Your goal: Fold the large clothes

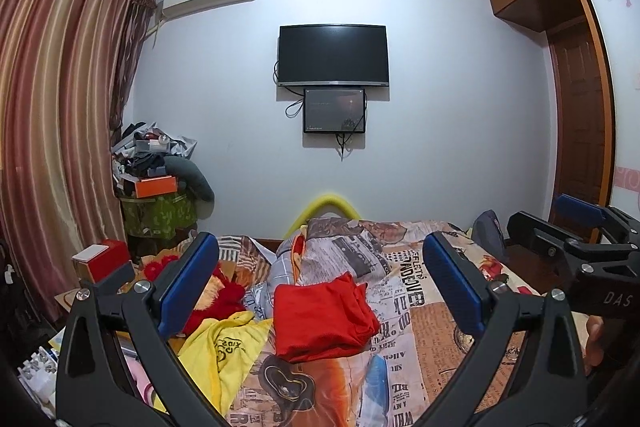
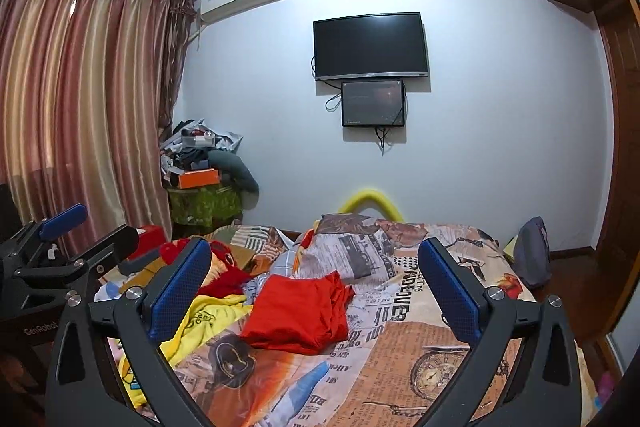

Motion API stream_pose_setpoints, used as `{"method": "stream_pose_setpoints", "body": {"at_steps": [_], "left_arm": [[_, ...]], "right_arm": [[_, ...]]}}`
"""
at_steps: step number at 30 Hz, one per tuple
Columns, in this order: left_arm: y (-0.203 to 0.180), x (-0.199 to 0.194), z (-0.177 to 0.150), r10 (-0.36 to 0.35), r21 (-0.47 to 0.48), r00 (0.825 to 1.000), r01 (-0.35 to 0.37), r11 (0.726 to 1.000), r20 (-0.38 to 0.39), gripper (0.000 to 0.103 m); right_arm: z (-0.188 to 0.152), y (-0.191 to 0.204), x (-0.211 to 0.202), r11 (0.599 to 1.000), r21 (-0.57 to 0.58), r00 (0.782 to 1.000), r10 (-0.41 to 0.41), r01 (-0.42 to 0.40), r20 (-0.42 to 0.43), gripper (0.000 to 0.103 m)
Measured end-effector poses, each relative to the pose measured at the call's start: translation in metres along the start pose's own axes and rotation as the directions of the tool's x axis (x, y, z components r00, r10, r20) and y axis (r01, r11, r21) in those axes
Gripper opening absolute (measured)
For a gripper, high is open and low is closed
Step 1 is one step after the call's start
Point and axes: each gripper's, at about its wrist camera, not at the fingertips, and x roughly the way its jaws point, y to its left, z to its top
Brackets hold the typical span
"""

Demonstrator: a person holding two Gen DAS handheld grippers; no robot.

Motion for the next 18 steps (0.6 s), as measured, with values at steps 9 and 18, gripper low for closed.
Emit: {"method": "stream_pose_setpoints", "body": {"at_steps": [9, 18], "left_arm": [[0.0057, 0.0044, -0.0019, 0.0, -0.013, 1.0, -0.001, 1.0, -0.016, 0.102], [0.0104, 0.0072, -0.0031, 0.001, -0.018, 1.0, -0.002, 1.0, -0.025, 0.102]], "right_arm": [[0.0007, 0.001, -0.0003, 1.0, 0.002, 1.0, -0.005, 0.005, -0.02, 0.103], [0.0043, 0.0009, -0.0022, 1.0, 0.012, 1.0, -0.003, 0.004, -0.029, 0.103]]}}
